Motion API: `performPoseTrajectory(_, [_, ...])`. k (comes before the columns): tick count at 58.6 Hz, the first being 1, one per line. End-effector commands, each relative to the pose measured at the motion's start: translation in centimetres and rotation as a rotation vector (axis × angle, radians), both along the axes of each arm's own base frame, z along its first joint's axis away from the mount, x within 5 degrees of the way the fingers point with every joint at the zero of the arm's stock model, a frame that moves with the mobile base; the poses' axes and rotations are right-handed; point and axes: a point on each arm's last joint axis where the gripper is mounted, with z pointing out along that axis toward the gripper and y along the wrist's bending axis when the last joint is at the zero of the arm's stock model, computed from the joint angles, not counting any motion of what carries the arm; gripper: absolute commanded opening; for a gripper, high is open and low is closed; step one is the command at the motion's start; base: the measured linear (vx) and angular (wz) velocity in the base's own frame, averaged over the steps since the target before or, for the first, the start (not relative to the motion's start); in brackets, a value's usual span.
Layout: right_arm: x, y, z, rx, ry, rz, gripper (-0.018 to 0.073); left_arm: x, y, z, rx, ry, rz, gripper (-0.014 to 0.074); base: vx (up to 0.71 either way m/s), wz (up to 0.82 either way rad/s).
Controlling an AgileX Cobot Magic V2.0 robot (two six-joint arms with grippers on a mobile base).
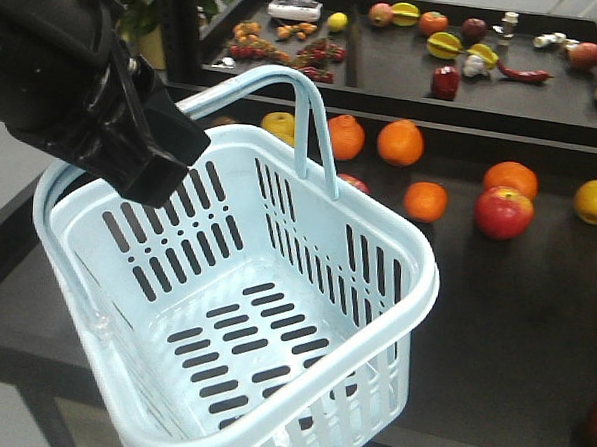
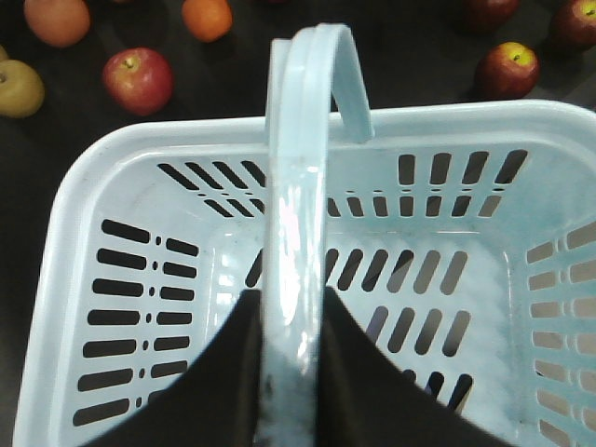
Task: Pick three apples into basket with both arms
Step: 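Drive the base up to the fruit table with apples and oranges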
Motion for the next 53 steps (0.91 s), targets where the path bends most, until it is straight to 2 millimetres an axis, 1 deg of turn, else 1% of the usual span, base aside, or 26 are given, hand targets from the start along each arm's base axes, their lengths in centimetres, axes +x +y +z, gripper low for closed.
performPoseTrajectory(1, [-0.01, 0.07, 0.27, -0.011, -0.071, 0.007, -0.0005, -0.73, 0.56, 1.71, -0.077, -0.060, 0.007, -0.0006, 0.09, -0.34])
performPoseTrajectory(24, [-0.01, 0.07, 0.27, -0.011, -0.071, 0.007, -0.0005, -0.73, 0.56, 1.71, -0.077, -0.060, 0.007, -0.0006, 0.08, -0.29])
performPoseTrajectory(53, [-0.01, 0.07, 0.27, -0.011, -0.071, 0.007, -0.0005, -0.73, 0.56, 1.71, -0.077, -0.060, 0.007, -0.0006, 0.05, -0.17])
